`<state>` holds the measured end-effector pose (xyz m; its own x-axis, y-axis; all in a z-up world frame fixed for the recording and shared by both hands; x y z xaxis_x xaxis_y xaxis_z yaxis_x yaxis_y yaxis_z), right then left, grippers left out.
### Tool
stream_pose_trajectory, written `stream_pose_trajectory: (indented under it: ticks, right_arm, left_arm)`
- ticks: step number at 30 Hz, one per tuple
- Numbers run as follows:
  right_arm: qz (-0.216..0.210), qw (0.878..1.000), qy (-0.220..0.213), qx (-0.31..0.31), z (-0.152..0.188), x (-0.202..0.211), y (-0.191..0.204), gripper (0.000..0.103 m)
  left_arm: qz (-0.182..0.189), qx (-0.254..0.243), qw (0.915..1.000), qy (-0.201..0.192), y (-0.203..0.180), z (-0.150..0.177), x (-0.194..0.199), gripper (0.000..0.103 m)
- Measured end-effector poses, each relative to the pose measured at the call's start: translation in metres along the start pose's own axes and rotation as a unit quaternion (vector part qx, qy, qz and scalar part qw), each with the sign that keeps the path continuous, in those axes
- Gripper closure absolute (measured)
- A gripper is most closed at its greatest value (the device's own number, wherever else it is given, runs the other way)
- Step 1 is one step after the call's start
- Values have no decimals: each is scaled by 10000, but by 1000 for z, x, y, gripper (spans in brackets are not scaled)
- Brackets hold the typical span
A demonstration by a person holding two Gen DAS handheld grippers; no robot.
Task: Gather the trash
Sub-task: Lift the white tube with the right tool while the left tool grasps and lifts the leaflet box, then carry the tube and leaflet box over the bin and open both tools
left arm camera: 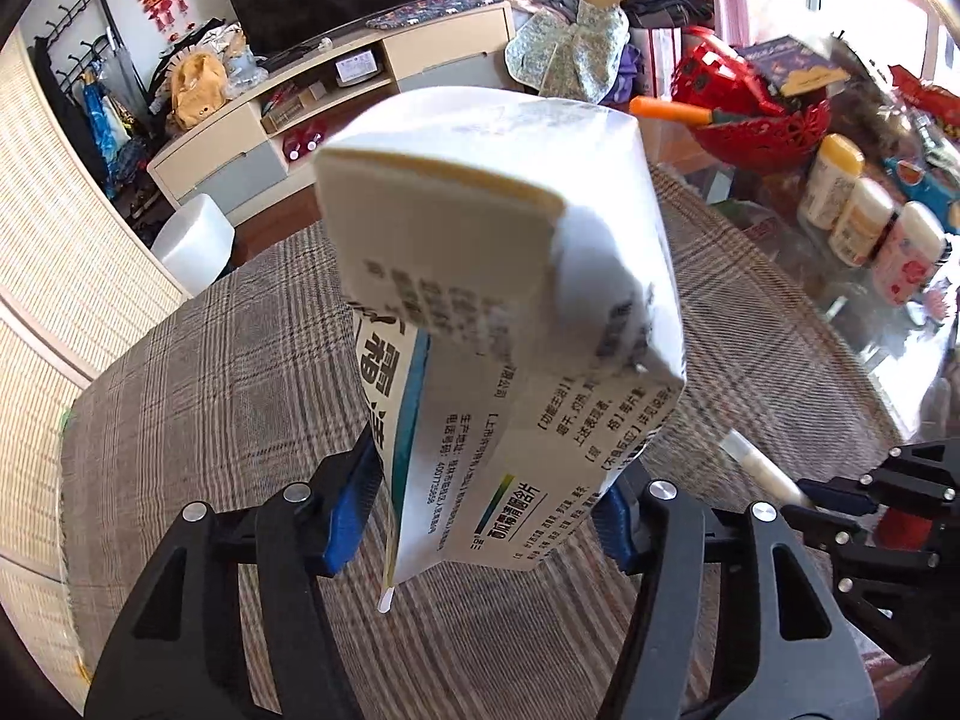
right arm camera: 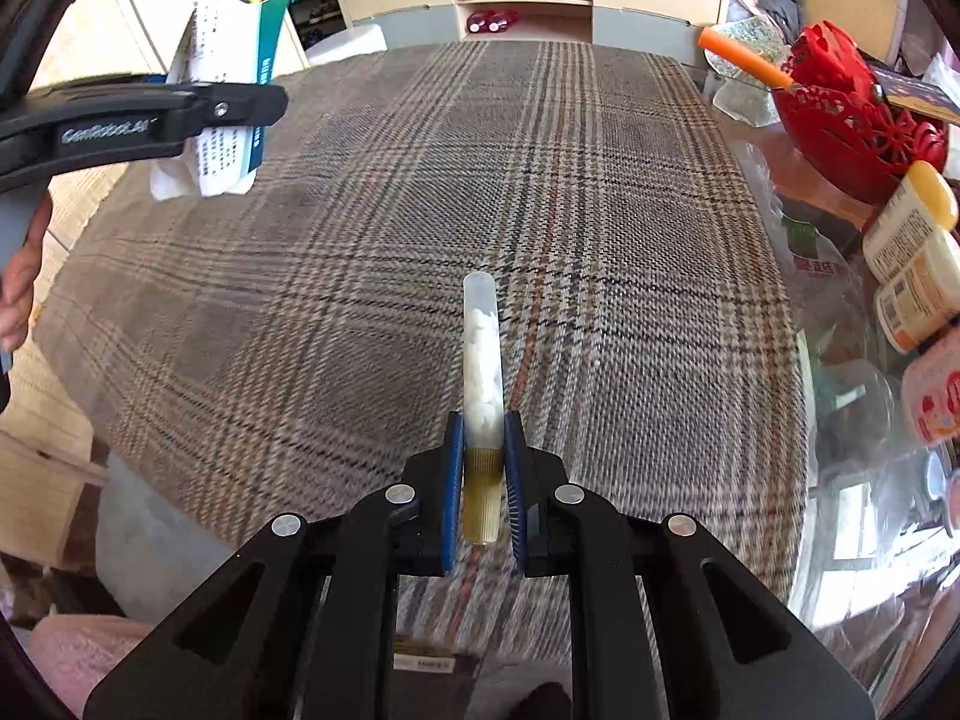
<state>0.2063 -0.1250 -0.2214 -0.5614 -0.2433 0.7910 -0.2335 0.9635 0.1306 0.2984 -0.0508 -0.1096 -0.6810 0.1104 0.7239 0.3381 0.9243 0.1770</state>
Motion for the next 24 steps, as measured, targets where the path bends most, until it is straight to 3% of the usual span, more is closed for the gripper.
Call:
stream_pose_trajectory:
  ticks: [8,14,24]
  right_arm:
    - [63,9990,-432,-8,14,78,18,88]
    - [76,9971,-761,45,45,137,36,88]
    - [-129,9964,-834,-82,126,180,58,88]
  left_arm:
    - [306,422,9986,-95,-26,41,92,44]
    - [518,881,9944,-263,-46,85,153,43]
    - [779,1300,9883,-190,-76,180,191,43]
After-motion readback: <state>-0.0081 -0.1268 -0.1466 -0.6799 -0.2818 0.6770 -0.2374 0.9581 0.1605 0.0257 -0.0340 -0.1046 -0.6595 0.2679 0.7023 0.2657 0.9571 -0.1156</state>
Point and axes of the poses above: each gripper's, at about its wrist camera, not at the fingertips, and x roughly against the way its jaws point, y to its left, z to its underside, the point moved 4 cm from there along -x, roughly the way its jaws point, and after that the axes turned 9 degrees about -y, right-handed, at the moved point
